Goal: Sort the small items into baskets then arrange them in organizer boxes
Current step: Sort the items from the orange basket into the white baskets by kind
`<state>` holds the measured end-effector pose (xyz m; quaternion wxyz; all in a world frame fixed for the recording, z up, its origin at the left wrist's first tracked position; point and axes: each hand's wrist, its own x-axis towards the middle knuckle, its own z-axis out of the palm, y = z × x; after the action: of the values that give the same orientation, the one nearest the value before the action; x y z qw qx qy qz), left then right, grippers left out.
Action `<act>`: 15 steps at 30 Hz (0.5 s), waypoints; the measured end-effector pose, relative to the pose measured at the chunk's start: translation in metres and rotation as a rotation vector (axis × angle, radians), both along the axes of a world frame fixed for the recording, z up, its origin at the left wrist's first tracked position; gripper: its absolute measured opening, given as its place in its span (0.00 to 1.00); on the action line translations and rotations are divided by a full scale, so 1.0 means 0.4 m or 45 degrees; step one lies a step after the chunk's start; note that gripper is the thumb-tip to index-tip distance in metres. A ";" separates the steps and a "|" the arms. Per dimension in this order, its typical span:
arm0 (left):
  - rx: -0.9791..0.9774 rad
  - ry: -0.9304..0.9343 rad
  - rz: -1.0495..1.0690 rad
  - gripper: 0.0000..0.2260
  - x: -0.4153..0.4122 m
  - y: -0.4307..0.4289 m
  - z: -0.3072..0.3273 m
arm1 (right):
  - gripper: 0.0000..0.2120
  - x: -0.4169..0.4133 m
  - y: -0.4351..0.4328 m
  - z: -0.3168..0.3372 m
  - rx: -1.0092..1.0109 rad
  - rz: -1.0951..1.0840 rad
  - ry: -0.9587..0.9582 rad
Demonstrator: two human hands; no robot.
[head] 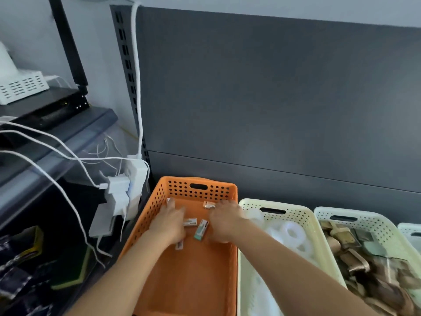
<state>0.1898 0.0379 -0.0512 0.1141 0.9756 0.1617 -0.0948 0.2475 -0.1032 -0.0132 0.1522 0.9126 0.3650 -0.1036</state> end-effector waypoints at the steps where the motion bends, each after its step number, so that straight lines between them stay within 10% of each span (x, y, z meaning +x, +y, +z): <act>1: -0.018 0.014 -0.002 0.31 0.008 0.006 -0.006 | 0.28 0.008 0.012 -0.004 -0.041 -0.012 0.002; 8: 0.007 -0.083 -0.046 0.15 0.032 0.026 -0.013 | 0.47 0.034 0.045 -0.021 -0.057 -0.102 0.112; 15: 0.023 -0.171 -0.011 0.09 0.040 0.049 -0.014 | 0.43 0.038 0.051 -0.033 0.129 -0.160 0.189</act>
<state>0.2059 0.0576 -0.0570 0.1154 0.9815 0.1501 -0.0282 0.2627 -0.0827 -0.0262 0.0715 0.9300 0.3223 -0.1618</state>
